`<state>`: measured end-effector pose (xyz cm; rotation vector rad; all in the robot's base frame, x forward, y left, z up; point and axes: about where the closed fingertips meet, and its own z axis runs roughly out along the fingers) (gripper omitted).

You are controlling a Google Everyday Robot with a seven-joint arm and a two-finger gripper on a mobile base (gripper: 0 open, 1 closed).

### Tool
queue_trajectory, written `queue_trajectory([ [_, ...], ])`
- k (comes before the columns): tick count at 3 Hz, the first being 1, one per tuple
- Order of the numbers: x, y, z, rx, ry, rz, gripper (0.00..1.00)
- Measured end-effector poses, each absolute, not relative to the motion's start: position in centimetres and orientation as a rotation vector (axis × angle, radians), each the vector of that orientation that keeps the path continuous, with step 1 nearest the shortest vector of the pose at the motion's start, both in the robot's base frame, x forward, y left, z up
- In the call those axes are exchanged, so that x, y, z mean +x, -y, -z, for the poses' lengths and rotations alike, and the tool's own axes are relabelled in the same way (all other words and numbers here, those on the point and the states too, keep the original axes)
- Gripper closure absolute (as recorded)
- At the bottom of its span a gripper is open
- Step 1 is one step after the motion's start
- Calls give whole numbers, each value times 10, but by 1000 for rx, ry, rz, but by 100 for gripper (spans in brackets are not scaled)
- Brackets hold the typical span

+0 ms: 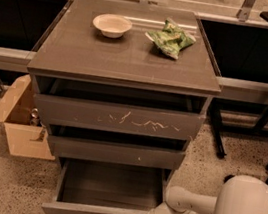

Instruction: Close bottom drawer

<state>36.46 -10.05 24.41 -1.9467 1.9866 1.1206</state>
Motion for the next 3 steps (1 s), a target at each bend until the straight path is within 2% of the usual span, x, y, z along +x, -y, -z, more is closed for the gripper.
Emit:
queue_trajectory([
  [1, 363, 98, -230, -1926, -1997, -1138, 72],
  [2, 371, 96, -203, -1954, -2018, -1105, 100],
  [3, 390, 98, -178, -1992, -2009, -1004, 100],
])
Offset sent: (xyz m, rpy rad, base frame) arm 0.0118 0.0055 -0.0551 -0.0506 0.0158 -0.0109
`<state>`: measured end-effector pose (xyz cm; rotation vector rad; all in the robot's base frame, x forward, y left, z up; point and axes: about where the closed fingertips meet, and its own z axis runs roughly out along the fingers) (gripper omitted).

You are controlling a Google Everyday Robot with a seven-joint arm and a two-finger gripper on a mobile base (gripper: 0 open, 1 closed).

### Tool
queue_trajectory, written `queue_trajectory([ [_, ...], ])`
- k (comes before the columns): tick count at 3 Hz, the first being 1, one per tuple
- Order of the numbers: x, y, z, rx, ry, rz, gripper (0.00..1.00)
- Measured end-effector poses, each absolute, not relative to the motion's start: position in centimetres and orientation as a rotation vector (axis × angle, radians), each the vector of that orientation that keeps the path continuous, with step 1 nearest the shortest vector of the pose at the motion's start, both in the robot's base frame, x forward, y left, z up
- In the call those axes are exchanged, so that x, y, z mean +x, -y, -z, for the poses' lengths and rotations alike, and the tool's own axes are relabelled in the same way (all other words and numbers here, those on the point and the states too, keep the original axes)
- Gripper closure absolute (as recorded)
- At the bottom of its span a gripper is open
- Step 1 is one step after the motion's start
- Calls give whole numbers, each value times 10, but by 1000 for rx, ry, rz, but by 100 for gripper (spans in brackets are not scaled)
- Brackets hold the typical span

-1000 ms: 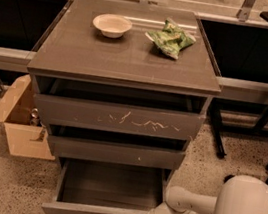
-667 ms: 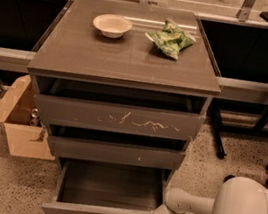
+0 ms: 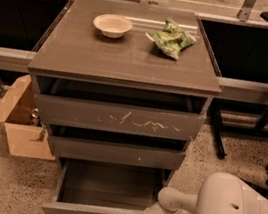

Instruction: Close bottom drawer

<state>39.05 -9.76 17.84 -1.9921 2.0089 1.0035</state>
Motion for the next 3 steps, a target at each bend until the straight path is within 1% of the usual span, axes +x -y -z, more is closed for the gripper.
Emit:
queue_trajectory([
  [1, 420, 106, -172, -1999, -1988, -864, 73],
  [3, 447, 115, -170, -1999, -1955, -746, 27],
])
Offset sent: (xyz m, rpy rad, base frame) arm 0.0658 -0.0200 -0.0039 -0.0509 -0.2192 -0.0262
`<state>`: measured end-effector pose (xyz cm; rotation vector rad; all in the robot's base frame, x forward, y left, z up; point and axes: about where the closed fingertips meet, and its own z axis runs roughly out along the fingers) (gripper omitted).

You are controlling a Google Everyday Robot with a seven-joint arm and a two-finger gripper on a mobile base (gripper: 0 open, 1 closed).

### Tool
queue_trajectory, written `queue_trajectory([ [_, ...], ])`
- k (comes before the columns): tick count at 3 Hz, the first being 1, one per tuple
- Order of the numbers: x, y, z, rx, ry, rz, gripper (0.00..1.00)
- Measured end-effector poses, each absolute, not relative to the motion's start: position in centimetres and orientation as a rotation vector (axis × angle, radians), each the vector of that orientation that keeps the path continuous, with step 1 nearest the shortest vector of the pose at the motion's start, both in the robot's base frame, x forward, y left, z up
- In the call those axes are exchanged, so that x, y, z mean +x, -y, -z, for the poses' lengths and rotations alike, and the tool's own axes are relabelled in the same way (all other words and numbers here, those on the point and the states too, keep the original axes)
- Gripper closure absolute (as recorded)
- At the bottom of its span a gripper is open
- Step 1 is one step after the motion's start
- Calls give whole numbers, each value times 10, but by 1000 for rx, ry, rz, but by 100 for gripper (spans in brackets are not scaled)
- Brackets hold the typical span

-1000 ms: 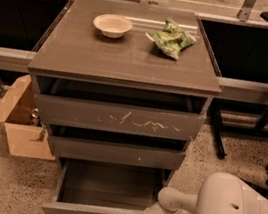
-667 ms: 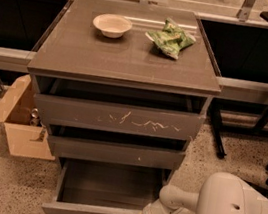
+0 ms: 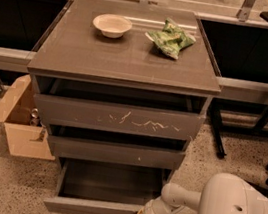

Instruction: Close bottom drawer

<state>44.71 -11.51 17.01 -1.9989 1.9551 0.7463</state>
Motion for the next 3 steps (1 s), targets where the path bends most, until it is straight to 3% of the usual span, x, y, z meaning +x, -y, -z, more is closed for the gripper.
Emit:
queue_trajectory([
  [1, 450, 117, -169, -1997, -1947, -739, 4],
  [2, 468, 123, -163, -1994, -1918, -743, 3],
  [3, 483, 127, -159, -1992, -1895, -748, 26],
])
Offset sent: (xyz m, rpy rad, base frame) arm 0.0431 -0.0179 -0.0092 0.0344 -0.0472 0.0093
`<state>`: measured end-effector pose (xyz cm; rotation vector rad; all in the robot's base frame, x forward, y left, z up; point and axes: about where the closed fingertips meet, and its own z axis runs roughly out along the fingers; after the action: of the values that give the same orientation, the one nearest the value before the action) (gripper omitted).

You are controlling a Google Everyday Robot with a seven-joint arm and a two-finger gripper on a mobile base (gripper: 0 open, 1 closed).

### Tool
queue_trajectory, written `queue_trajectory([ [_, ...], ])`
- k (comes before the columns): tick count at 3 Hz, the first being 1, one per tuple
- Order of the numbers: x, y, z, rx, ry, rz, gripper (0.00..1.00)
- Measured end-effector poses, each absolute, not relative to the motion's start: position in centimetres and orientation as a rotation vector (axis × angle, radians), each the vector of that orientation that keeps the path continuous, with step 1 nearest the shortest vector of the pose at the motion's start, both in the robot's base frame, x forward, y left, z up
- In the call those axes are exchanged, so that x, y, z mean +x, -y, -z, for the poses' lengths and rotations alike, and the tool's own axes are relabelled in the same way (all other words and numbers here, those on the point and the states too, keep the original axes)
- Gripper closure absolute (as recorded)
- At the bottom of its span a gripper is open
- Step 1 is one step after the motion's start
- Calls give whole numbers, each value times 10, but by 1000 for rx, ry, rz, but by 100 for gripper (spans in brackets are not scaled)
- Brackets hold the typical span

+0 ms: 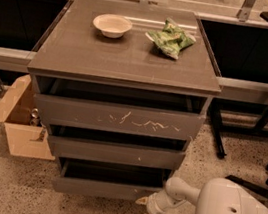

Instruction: Close bottom drawer

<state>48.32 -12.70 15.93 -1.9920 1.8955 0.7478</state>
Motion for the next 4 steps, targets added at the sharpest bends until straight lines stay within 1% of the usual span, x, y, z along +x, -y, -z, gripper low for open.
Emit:
queue_trajectory([
  [1, 513, 133, -170, -1985, -1861, -702, 57],
  [2, 529, 138, -179, -1973, -1845, -670, 80],
  [3, 546, 144, -186, -1963, -1841, -647, 76],
  [4, 556, 151, -192, -1943, -1846, -625, 53],
])
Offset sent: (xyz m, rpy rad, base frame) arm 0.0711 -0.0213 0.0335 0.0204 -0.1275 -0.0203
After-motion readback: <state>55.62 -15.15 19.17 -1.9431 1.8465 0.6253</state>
